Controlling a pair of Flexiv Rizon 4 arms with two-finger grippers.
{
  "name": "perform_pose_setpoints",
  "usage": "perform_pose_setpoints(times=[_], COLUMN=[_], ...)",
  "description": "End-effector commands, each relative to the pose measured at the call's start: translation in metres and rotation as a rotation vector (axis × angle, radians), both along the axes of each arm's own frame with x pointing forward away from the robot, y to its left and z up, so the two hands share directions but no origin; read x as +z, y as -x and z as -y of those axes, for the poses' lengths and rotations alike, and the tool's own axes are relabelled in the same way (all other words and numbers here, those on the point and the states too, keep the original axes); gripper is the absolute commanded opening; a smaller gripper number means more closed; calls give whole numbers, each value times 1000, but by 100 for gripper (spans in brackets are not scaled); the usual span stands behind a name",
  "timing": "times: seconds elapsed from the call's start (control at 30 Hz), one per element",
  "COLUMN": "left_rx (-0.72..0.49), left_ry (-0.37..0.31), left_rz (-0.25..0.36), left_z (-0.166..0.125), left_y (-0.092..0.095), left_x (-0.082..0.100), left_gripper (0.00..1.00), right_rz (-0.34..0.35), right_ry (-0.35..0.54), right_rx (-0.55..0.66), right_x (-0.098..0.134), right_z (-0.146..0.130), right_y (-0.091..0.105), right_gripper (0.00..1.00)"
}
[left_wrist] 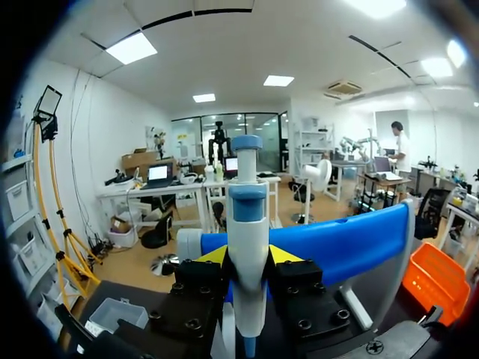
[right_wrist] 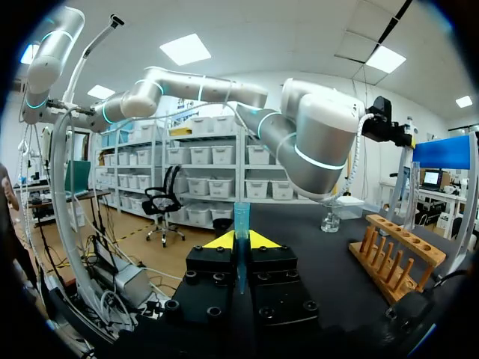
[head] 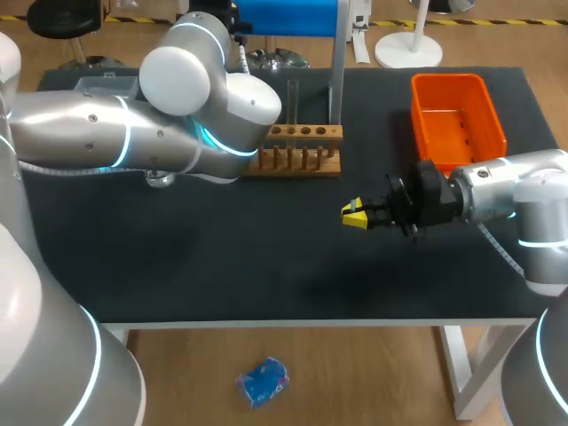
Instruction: Invert the test tube, pick up the pipette, mount the tip to pipette, aspirate from beaker and dispense into the tube, eject the tip, return the pipette, and cap with the stopper.
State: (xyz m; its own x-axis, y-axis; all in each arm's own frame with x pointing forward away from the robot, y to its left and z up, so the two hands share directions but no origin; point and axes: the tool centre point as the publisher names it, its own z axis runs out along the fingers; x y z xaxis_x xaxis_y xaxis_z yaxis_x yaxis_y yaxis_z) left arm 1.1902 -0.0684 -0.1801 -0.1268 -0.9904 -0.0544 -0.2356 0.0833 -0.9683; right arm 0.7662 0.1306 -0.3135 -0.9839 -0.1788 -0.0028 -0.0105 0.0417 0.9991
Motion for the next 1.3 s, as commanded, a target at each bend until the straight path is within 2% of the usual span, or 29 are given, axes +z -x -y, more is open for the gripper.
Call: perform_pose_setpoints(times=[0.03, 0.27, 0.33, 0.37, 0.5, 0.87, 1.13, 1.3], left_rx=[1, -29, -96, -114, -258, -660, -937, -1069], left_ry=[0, -3, 24, 12, 41, 156, 168, 194], left_rz=[-1, 14, 17, 23, 15, 7, 26, 63], left_z=[1, 1, 2, 2, 4, 10, 31, 45], left_y=[0, 7, 13, 17, 35, 107, 166, 204], left_x=[7, 15, 19, 21, 28, 50, 59, 66], left_gripper=[0, 0, 0, 0, 0, 0, 0, 0], right_rz=[1, 1, 1, 1, 1, 1, 1, 1], right_ry=[2, 2, 2, 2, 2, 2, 2, 2], right_rx=[0, 0, 0, 0, 0, 0, 0, 0], right_x=[0, 0, 0, 0, 0, 0, 0, 0], right_z=[0, 0, 0, 0, 0, 0, 0, 0], right_y=[0, 0, 0, 0, 0, 0, 0, 0], right_gripper=[0, 0, 0, 0, 0, 0, 0, 0])
